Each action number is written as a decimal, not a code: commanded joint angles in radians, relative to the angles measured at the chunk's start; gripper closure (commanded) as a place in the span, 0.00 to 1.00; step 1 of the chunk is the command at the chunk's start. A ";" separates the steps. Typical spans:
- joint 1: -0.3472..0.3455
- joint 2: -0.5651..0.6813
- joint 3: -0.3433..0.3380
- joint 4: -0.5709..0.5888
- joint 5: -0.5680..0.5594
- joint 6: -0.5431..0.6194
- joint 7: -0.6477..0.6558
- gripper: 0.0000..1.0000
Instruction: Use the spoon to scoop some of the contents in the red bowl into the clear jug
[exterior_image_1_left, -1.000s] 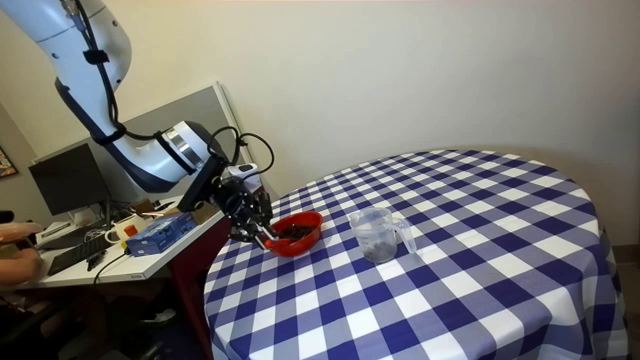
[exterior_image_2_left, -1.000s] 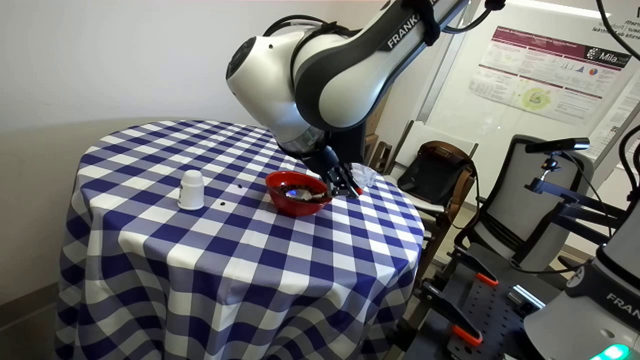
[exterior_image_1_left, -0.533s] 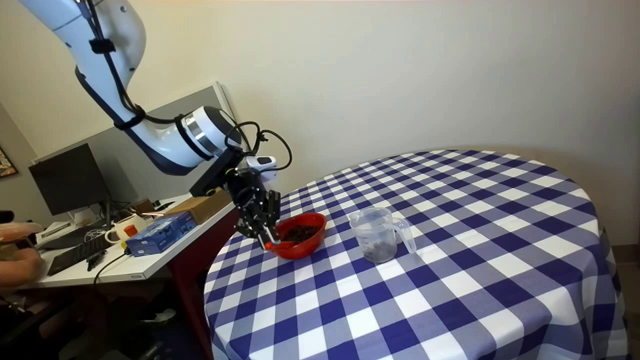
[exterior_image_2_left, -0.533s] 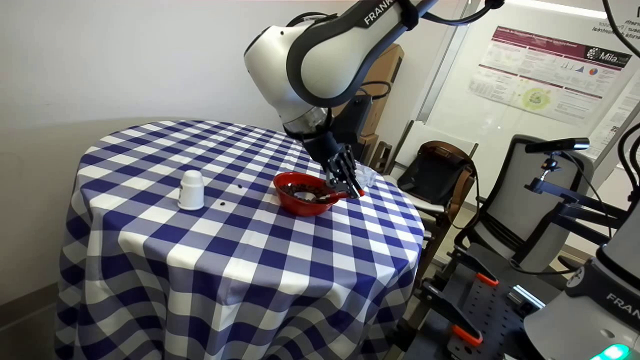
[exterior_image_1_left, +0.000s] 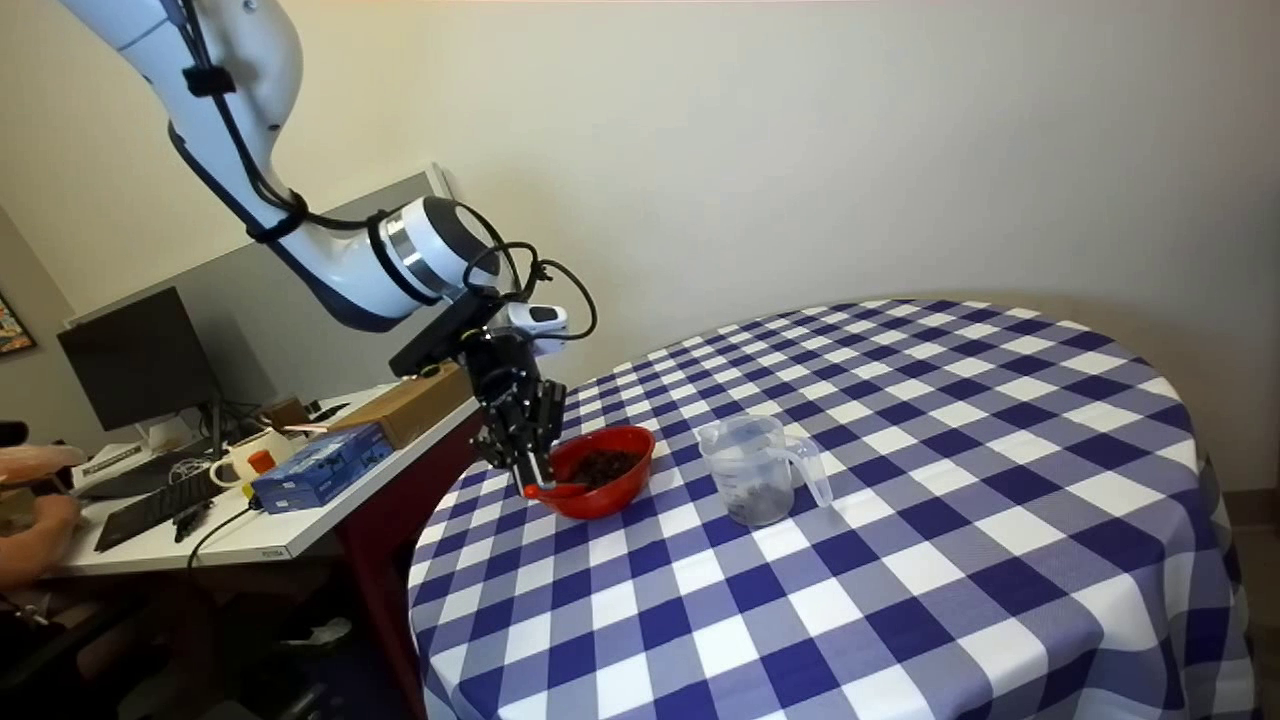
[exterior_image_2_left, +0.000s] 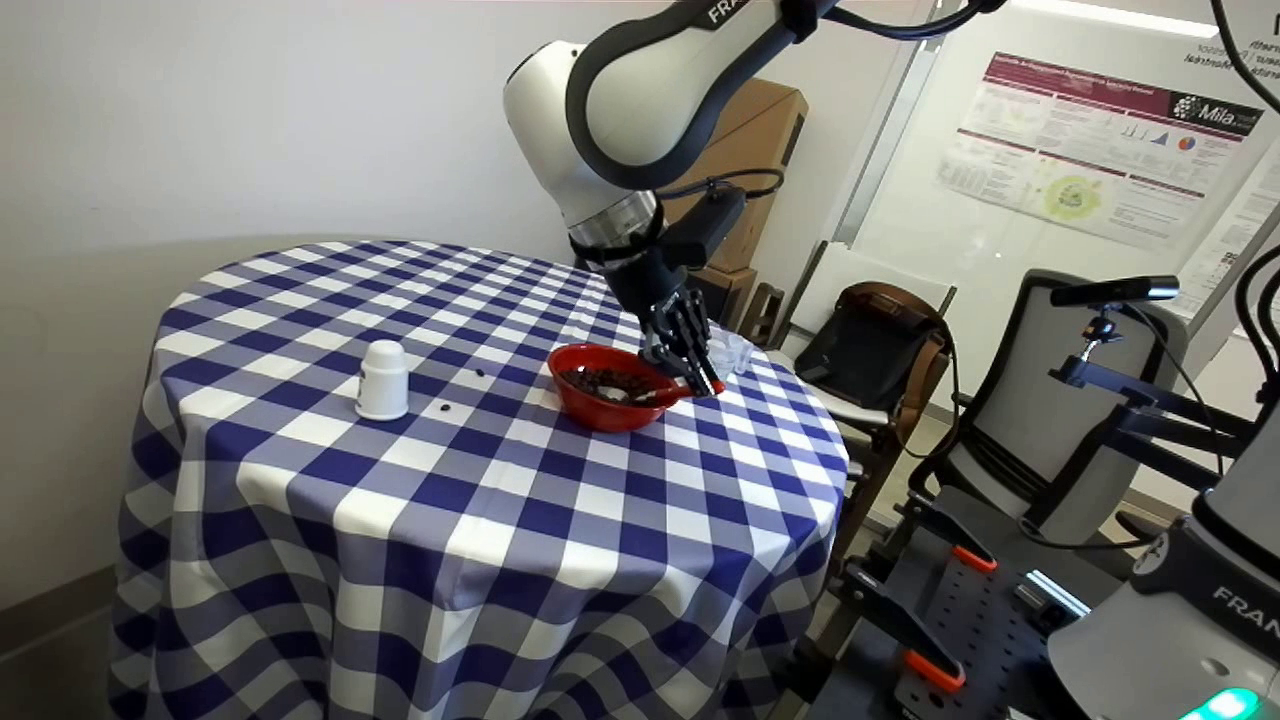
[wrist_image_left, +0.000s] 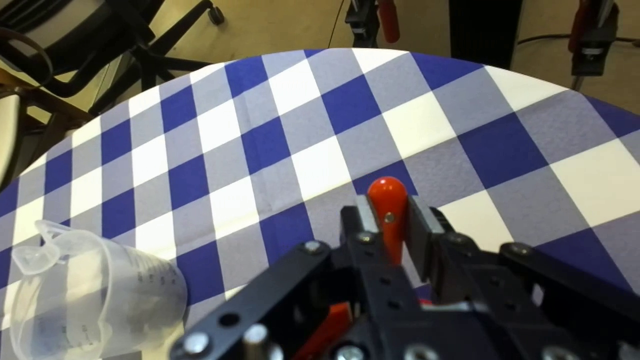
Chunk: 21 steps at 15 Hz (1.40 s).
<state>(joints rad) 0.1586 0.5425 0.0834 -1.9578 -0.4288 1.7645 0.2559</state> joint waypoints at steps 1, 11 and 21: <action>0.001 -0.016 -0.002 0.005 0.066 0.015 -0.044 0.90; -0.004 -0.053 0.004 -0.011 0.173 0.058 -0.086 0.90; -0.032 -0.083 -0.016 -0.022 0.205 0.072 -0.095 0.90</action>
<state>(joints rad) 0.1352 0.4911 0.0788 -1.9524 -0.2541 1.8192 0.1906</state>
